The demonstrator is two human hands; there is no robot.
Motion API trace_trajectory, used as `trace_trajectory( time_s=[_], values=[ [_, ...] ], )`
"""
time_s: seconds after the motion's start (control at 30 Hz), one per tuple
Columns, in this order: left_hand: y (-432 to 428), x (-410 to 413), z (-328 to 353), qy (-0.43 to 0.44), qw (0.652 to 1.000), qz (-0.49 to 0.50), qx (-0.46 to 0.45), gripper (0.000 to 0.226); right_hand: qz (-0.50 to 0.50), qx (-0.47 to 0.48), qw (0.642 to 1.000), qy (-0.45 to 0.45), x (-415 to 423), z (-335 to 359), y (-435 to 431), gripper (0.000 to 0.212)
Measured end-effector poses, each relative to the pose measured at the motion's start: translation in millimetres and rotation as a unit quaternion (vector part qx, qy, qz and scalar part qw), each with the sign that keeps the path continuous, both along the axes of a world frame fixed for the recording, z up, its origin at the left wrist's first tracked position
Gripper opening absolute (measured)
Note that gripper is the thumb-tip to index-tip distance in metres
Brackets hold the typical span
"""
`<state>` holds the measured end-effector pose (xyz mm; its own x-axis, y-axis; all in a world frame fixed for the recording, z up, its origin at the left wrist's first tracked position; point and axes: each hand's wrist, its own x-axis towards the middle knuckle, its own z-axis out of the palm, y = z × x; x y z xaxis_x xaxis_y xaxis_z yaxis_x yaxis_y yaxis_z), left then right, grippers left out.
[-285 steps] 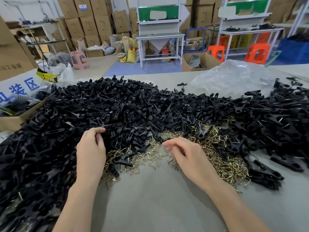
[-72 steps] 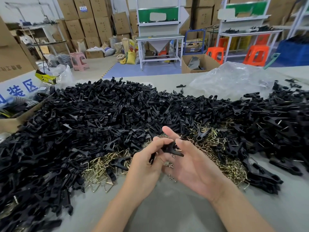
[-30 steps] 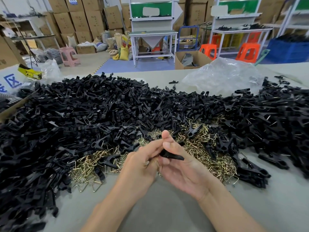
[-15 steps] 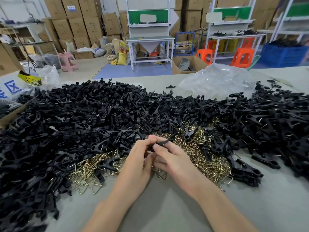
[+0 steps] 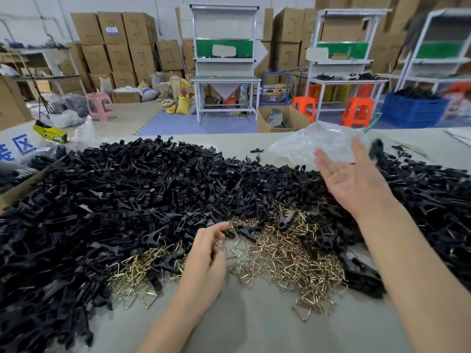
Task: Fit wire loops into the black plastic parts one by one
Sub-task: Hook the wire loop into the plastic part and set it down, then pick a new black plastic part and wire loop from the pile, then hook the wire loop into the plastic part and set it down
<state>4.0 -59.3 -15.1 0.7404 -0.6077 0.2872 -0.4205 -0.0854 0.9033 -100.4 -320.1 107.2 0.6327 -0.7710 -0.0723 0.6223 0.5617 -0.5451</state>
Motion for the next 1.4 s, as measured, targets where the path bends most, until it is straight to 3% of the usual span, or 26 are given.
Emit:
trace_trajectory(
  time_s=[0.1,0.17,0.27,0.4,0.47,0.57,0.7,0.8,0.9,1.07,1.2,1.3,1.4],
  values=[
    [-1,13,8,0.168,0.979,0.04,-0.105,0.041,0.058,-0.146,0.98,0.119,5,-22,37,0.055],
    [-3,23,11,0.292,0.937,0.04,-0.19,0.038,0.074,-0.287,0.93,0.218,11,-48,78,0.029],
    [2,30,15,0.391,0.87,0.032,-0.3,0.036,0.077,-0.459,0.829,0.311,21,-84,133,0.023],
    [10,34,20,0.442,0.824,0.039,-0.354,0.038,0.163,-0.53,0.767,0.323,35,-105,174,0.035],
    [10,32,21,0.434,0.825,0.036,-0.359,0.038,0.188,-0.534,0.749,0.344,40,-111,182,0.045],
    [7,26,24,0.393,0.847,0.018,-0.357,0.038,0.177,-0.522,0.761,0.341,44,-117,184,0.043],
    [1,16,18,0.223,0.952,0.082,-0.191,0.021,0.102,-0.523,0.777,0.335,41,-117,167,0.038],
    [-3,7,12,0.136,0.985,0.037,-0.098,0.02,0.011,-0.601,0.711,0.365,36,-116,149,0.037],
    [-7,5,9,0.039,0.998,0.05,-0.031,0.016,-0.012,-0.662,0.653,0.368,34,-120,143,0.036],
    [-8,7,6,0.067,0.994,0.074,-0.046,0.012,0.005,-0.709,0.597,0.375,34,-128,143,0.041],
    [-3,17,4,0.109,0.978,0.147,-0.101,0.016,-0.046,-0.726,0.553,0.406,38,-125,134,0.045],
    [-1,21,3,0.131,0.967,0.176,-0.128,0.02,-0.06,-0.749,0.486,0.446,55,-120,127,0.033],
    [-1,21,2,0.132,0.967,0.176,-0.126,0.02,-0.014,-0.758,0.422,0.496,80,-119,126,0.039]
  ],
)
